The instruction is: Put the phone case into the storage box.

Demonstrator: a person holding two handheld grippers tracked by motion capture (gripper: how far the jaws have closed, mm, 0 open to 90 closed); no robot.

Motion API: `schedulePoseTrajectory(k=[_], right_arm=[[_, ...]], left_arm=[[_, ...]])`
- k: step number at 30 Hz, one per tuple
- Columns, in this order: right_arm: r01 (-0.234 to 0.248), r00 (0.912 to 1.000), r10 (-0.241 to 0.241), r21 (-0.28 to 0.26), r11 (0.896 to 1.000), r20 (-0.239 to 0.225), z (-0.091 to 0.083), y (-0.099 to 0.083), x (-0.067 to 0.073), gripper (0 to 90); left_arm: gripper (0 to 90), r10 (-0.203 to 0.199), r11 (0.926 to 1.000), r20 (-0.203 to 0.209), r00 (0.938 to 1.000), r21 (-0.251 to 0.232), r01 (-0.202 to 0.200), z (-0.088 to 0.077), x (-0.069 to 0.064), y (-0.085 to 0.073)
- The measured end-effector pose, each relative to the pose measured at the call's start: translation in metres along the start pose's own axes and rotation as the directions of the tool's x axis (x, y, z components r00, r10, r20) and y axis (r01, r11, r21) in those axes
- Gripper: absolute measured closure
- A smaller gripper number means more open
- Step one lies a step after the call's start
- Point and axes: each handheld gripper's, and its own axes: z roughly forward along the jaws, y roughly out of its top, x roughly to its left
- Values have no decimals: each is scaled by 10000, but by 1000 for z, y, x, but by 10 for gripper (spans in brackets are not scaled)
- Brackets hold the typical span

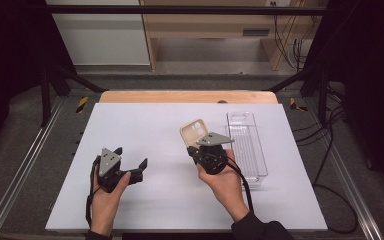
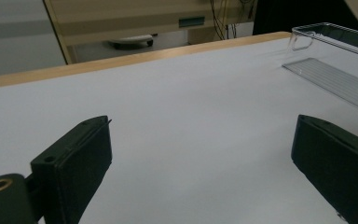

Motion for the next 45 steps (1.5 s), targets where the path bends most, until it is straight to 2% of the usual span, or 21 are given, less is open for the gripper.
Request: schedulePoseTrajectory(k=[4,7,9,12,18,22,26,32,36,41,45], right_arm=[[-44,9999,52,-553,9985,154,-4,7,-3,886],[-34,9993,70,-968,9953,372,-7,12,-7,886],[-38,9983,113,-1276,9918,580,-10,16,-11,886],[-90,9949,262,-1741,9847,969,-14,21,-18,886],[-183,9826,639,-2514,9677,1743,-24,28,-41,885],[-250,9754,836,-2741,9614,2040,-29,31,-53,885],[-335,9704,1008,-2905,9563,2197,-33,32,-62,885],[-356,9634,1145,-3076,9509,2425,-36,33,-72,885],[-361,9587,1248,-3255,9448,2557,-39,34,-79,885],[-348,9518,1328,-3332,9422,2764,-43,34,-88,885],[-478,9451,1558,-3501,9355,2873,-48,34,-96,885]], left_arm=[[46,-148,9993,-153,9998,-349,143,-4,7,-4],[45,-85,9992,-221,9997,-400,76,-6,10,-8],[45,-181,9986,-260,9995,-492,168,-8,12,-11],[45,-227,9979,-326,9992,-617,207,-10,15,-13],[41,-175,9939,-363,9992,-1094,134,-15,18,-15],[40,-41,9912,-278,9996,-1323,4,-17,17,-17],[38,249,9915,-115,9996,-1273,-262,-14,16,-18],[36,151,9910,138,9998,-1333,-131,-14,17,-19],[36,-233,9893,464,9987,-1427,297,-15,19,-25],[37,-587,9845,562,9967,-1620,671,-16,23,-27],[37,-546,9829,397,9977,-1736,607,-18,25,-27]])
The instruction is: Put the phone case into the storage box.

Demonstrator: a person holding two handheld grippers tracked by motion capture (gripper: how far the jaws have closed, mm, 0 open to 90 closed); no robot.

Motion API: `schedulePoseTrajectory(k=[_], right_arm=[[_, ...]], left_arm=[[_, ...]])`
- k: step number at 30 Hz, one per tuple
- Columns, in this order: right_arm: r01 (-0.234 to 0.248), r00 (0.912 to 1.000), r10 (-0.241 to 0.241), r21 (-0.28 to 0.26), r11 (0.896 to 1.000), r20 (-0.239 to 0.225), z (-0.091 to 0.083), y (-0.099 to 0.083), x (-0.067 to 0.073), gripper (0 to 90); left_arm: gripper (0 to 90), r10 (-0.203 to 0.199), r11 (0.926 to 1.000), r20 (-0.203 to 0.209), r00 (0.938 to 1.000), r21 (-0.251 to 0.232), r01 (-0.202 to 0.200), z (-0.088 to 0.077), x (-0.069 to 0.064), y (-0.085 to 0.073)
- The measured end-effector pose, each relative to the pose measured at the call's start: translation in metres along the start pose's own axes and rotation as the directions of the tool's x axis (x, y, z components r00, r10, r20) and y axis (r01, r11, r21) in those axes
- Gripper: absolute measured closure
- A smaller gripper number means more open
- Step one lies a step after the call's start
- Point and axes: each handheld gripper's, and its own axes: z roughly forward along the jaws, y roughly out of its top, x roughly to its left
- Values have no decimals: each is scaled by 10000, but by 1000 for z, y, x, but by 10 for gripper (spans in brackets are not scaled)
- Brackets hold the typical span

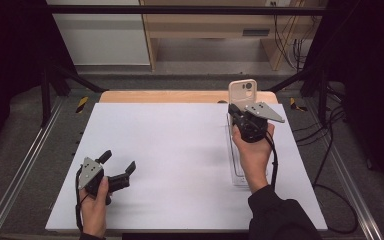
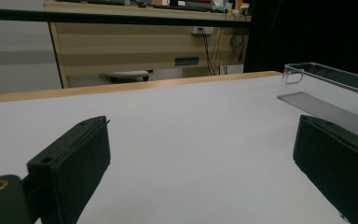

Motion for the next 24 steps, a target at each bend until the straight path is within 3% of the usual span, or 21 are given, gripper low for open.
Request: schedulePoseTrajectory(k=[3,10,16,24], right_arm=[[-242,9997,242,-19,9997,73,0,0,-8,885],[-737,9971,737,-14,9973,170,4,0,-20,885],[-662,9973,656,160,9977,338,8,-3,-23,885],[-711,9964,701,189,9973,471,9,-3,-29,885]], left_arm=[[37,-22,10000,1,10000,-43,22,-1,0,0],[37,330,9994,-105,9994,141,-329,1,-7,-2],[37,697,9974,-103,9975,195,-695,1,-10,-1],[37,524,9986,-65,9986,109,-523,-2,-7,-1]])
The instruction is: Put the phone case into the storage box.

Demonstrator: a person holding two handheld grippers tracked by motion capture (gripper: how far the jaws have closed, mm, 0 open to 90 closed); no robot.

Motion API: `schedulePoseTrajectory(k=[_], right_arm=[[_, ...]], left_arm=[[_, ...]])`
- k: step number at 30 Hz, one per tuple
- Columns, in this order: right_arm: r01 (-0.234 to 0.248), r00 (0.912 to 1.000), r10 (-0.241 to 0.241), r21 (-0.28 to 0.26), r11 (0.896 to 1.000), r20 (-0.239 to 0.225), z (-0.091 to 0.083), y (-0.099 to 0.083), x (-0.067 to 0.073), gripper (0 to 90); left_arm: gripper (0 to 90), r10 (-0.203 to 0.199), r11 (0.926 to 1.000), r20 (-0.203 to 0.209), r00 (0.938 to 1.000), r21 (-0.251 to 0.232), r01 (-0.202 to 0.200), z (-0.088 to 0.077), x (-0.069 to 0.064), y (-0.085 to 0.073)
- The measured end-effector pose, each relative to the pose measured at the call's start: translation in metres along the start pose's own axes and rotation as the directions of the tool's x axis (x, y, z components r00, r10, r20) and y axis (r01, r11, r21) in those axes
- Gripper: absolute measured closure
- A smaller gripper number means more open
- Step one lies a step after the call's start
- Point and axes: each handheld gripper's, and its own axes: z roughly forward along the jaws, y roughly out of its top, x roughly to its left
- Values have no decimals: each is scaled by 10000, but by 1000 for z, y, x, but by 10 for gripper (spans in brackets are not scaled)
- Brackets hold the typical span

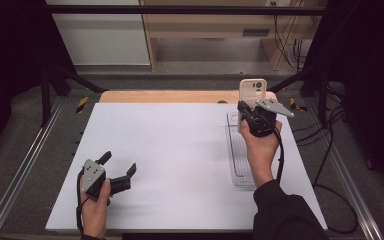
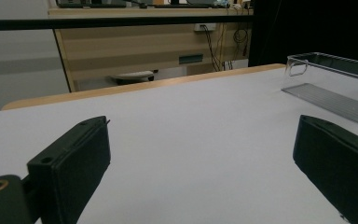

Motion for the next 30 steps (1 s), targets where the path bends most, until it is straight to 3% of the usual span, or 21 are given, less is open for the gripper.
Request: schedulePoseTrajectory(k=[9,30], right_arm=[[3,9995,-6,100,9999,319,5,-3,-9,885],[-126,9979,108,276,9995,632,15,-12,-18,885]], left_arm=[[37,-180,9998,-154,9997,-97,178,-4,4,0],[37,-255,9995,-57,9997,-188,254,-5,6,1]])
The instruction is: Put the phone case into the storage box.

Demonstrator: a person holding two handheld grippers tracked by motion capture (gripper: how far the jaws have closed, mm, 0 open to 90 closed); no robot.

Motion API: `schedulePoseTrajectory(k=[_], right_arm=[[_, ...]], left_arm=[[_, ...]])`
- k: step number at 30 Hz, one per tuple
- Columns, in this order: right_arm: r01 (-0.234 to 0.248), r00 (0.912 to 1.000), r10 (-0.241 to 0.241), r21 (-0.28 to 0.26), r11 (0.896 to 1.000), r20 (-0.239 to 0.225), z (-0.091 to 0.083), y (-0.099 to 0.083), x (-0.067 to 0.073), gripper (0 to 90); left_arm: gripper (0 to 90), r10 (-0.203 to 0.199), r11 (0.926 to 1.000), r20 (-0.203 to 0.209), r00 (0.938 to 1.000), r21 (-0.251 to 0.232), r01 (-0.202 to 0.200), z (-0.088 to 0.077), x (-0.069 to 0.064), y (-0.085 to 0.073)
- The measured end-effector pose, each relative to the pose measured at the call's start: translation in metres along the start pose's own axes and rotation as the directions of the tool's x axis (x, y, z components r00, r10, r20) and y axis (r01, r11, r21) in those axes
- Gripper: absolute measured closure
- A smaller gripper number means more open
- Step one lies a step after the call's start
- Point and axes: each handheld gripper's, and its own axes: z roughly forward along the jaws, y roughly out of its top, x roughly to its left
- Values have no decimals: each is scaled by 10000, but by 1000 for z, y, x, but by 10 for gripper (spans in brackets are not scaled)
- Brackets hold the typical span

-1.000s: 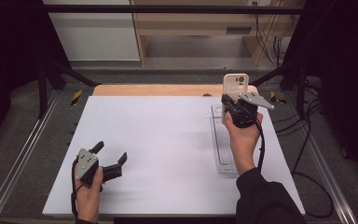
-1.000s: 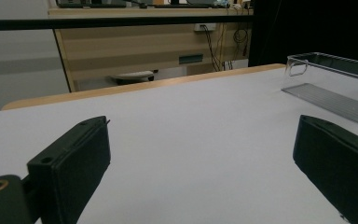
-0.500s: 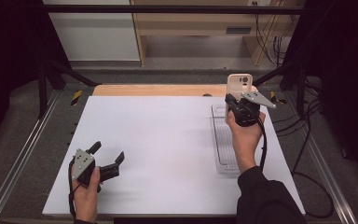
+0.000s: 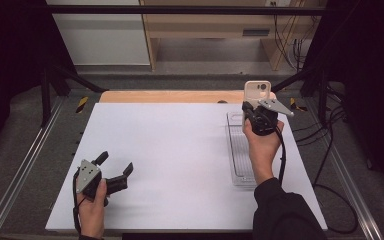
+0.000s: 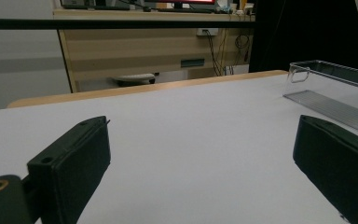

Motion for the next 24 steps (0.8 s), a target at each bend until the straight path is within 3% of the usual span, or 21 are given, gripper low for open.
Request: schedulePoseTrajectory(k=[24], right_arm=[[-113,9999,115,206,9997,-79,21,-9,0,885]], left_arm=[[37,46,10000,185,9998,-53,-45,1,-2,0]])
